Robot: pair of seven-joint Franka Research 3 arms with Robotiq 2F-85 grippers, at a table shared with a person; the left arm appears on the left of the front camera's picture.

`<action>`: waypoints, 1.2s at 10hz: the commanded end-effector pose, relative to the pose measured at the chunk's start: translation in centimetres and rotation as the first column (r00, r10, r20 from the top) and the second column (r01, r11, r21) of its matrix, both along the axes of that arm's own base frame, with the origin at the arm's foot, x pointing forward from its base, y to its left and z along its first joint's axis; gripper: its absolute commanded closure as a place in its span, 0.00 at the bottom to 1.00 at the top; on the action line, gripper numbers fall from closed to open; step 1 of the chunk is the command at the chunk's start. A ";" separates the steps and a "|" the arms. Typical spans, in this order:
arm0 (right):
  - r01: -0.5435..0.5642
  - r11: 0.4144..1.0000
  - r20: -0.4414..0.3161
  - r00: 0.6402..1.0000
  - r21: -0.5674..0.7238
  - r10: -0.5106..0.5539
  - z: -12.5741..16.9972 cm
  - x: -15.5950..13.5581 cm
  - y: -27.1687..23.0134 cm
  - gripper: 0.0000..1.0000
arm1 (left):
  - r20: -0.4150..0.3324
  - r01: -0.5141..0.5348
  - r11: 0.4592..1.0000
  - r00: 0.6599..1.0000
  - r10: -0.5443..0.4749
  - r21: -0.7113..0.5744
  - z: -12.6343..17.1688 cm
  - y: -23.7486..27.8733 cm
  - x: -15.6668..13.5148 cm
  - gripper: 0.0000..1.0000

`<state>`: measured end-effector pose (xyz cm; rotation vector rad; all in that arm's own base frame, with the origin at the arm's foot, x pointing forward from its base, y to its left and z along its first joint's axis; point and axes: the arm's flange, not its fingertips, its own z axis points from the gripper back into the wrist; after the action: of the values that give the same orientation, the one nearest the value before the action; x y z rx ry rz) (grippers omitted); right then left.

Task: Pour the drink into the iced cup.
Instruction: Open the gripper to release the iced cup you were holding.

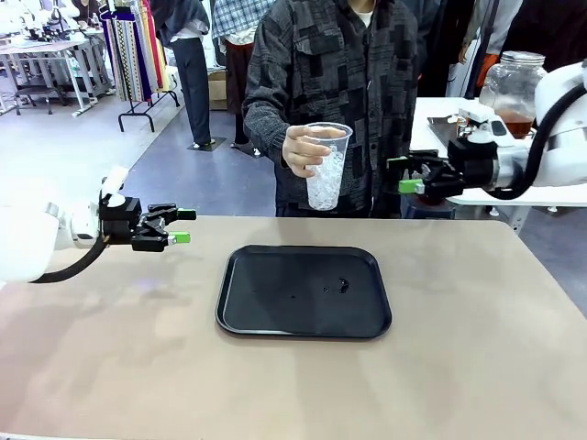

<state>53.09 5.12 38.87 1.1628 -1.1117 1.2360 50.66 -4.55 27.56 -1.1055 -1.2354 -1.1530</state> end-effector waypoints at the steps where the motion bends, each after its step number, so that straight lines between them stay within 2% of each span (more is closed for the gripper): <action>1: 0.014 1.000 0.028 0.999 0.018 -0.015 -1.0 -1.2 -1.6 0.00 | 0.002 -0.003 1.000 1.000 0.003 -0.004 0.2 0.0 0.0 0.00; 6: 0.045 0.998 0.022 0.999 0.052 -0.046 -4.9 -1.3 -5.3 0.00 | 0.002 -0.003 1.000 1.000 0.003 -0.004 0.2 0.0 0.0 0.00; 9: 0.048 0.998 -0.014 0.999 0.051 -0.048 -7.0 -0.8 -6.2 0.00 | 0.002 -0.003 1.000 1.000 0.003 -0.004 0.2 0.0 0.0 0.00; 10: 0.051 0.998 -0.007 0.999 0.039 -0.051 -7.4 -0.6 -6.0 0.00 | 0.002 -0.003 1.000 1.000 0.003 -0.004 0.2 0.0 0.0 0.00; 11: 0.099 0.991 0.053 0.994 -0.087 -0.095 -6.3 -0.8 -4.0 0.00 | 0.002 -0.003 1.000 1.000 0.003 -0.004 0.2 0.0 0.0 0.00; 12: 0.069 0.997 -0.041 0.997 0.046 -0.067 -7.5 -1.1 -5.9 0.00 | 0.002 -0.003 1.000 1.000 0.003 -0.004 0.2 0.0 0.0 0.00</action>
<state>52.37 -0.20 31.44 1.1253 -1.1390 1.1585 50.66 -4.56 27.56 -1.1055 -1.2354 -1.1532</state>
